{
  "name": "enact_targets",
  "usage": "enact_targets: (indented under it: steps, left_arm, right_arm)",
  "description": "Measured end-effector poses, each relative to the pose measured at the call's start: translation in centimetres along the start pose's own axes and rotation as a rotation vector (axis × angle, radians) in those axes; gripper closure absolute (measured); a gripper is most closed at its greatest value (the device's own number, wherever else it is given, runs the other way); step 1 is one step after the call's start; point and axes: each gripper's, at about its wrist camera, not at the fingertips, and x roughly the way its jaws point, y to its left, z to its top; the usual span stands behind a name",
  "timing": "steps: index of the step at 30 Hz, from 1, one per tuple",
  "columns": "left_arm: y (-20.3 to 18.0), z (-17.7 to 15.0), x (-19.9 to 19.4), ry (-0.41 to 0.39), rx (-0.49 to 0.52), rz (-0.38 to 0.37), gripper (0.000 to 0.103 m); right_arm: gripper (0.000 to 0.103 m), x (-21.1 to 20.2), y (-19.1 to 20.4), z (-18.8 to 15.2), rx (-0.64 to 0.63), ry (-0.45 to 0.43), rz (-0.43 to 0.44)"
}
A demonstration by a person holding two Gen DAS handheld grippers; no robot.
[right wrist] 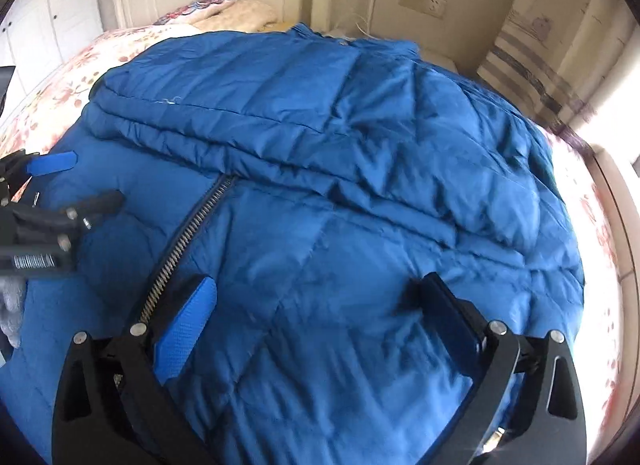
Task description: Fold large clothes
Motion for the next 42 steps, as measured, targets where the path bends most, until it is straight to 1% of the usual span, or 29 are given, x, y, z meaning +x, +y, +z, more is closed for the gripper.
enact_targets:
  steps: [1, 3, 4, 5, 7, 8, 9, 10, 11, 14, 15, 17, 18, 19, 21, 22, 23, 24, 25, 28, 29, 30, 31, 34, 35, 37, 38, 39, 42]
  left_arm:
    - [0.8, -0.2, -0.5, -0.012, -0.018, 0.018, 0.004]
    - [3.1, -0.7, -1.5, -0.049, -0.072, 0.049, 0.004]
    - [4.4, -1.2, -1.5, -0.05, -0.105, 0.064, 0.004]
    - [5.6, -1.6, -1.0, -0.03, -0.136, 0.065, 0.004]
    - [7.1, -2.1, -0.1, 0.018, -0.21, 0.006, 0.004]
    - [7.7, -2.2, -0.1, 0.011, -0.249, -0.013, 0.004]
    - [7.9, -2.0, 0.1, 0.012, -0.256, -0.007, 0.004]
    - [7.6, -2.0, 0.1, 0.018, -0.25, 0.007, 0.004]
    - [7.4, -2.1, 0.0, 0.011, -0.244, 0.025, 0.004]
    - [7.0, -2.2, -2.5, -0.067, -0.231, 0.102, 0.006]
    - [6.4, -2.6, -4.2, -0.11, -0.226, 0.091, 0.006]
    - [4.5, -3.6, -7.4, -0.175, -0.203, -0.002, 0.005]
    - [3.5, -4.0, -8.1, -0.189, -0.183, -0.024, 0.005]
    - [2.4, -4.5, -8.6, -0.193, -0.155, -0.039, 0.005]
    - [-0.9, -5.8, -8.0, -0.145, -0.059, -0.076, 0.005]
    - [-2.4, -6.6, -6.9, -0.109, -0.013, -0.072, 0.005]
    - [-3.4, -7.0, -5.3, -0.059, 0.035, -0.028, 0.005]
    - [-3.9, -7.4, -4.2, -0.031, 0.062, 0.003, 0.004]
    - [-3.7, -7.4, -4.3, -0.048, 0.053, -0.003, 0.004]
    - [-2.8, -7.3, -3.9, -0.028, 0.017, -0.051, 0.004]
    - [-2.6, -7.7, -4.2, -0.029, 0.015, -0.021, 0.004]
    - [-2.1, -8.0, -5.0, -0.04, 0.006, 0.001, 0.004]
    - [-1.4, -8.7, -6.1, -0.065, -0.017, 0.0, 0.004]
    - [-0.8, -10.7, -8.9, -0.11, -0.048, -0.05, 0.004]
    - [-0.7, -11.5, -9.0, -0.109, -0.035, -0.037, 0.004]
    - [-0.6, -12.1, -8.1, -0.064, 0.004, 0.01, 0.004]
    - [-0.3, -12.4, -7.2, -0.029, -0.012, -0.015, 0.004]
    - [0.2, -12.1, -7.6, -0.027, -0.035, -0.026, 0.004]
    - [0.7, -11.9, -8.6, -0.038, -0.058, 0.043, 0.005]
  right_arm:
    - [0.003, -0.8, -0.6, -0.3, 0.002, -0.011, -0.017]
    - [0.003, -2.7, -3.6, -1.1, 0.063, -0.058, -0.077]
    - [0.003, -3.2, -5.0, -1.5, 0.098, -0.065, -0.091]
    - [0.003, -3.3, -6.7, -2.1, 0.145, -0.061, -0.1]
    - [0.002, -1.8, -10.1, -3.7, 0.228, -0.005, -0.121]
    - [0.002, -1.3, -11.3, -4.6, 0.266, -0.022, -0.057]
    - [0.002, -1.7, -11.9, -4.8, 0.296, -0.035, -0.032]
    - [0.002, -1.8, -11.9, -4.8, 0.299, -0.029, -0.043]
    - [0.002, -1.9, -11.6, -4.7, 0.288, -0.022, -0.061]
    - [0.005, -3.9, -9.6, -4.9, 0.263, -0.042, -0.11]
    - [0.005, -5.3, -8.7, -5.1, 0.256, -0.078, -0.097]
    - [0.005, -8.6, -5.3, -5.6, 0.191, -0.168, -0.052]
    - [0.003, -9.4, -4.2, -5.8, 0.163, -0.181, -0.034]
    - [0.003, -10.3, -2.3, -6.2, 0.105, -0.189, 0.006]
    - [0.003, -10.4, 0.1, -6.6, 0.035, -0.174, 0.047]
    - [0.002, -9.7, 1.6, -7.0, -0.004, -0.139, 0.055]
    - [0.003, -8.4, 3.2, -7.6, -0.051, -0.083, 0.054]
    - [0.003, -7.4, 4.5, -8.4, -0.081, -0.041, 0.041]
    - [0.002, -6.5, 5.1, -8.9, -0.095, -0.026, 0.018]
    - [0.002, -7.0, 4.2, -9.0, -0.041, -0.017, 0.039]
    - [0.002, -7.2, 3.7, -9.1, -0.035, -0.015, 0.033]
    - [0.003, -7.9, 3.6, -9.5, -0.026, -0.019, 0.007]
    - [0.003, -8.9, 3.5, -10.1, -0.023, -0.035, 0.0]
    - [0.002, -10.4, 2.4, -11.7, -0.009, -0.067, 0.033]
    - [0.002, -10.7, 2.5, -12.5, -0.016, -0.069, 0.05]
    - [0.002, -10.1, 2.6, -13.9, -0.042, -0.029, 0.042]
    - [0.002, -10.2, 2.9, -14.2, -0.044, -0.035, 0.037]
    - [0.002, -10.2, 3.0, -14.0, -0.048, -0.032, 0.032]
    - [0.003, -11.2, 4.2, -13.9, -0.07, -0.038, -0.058]
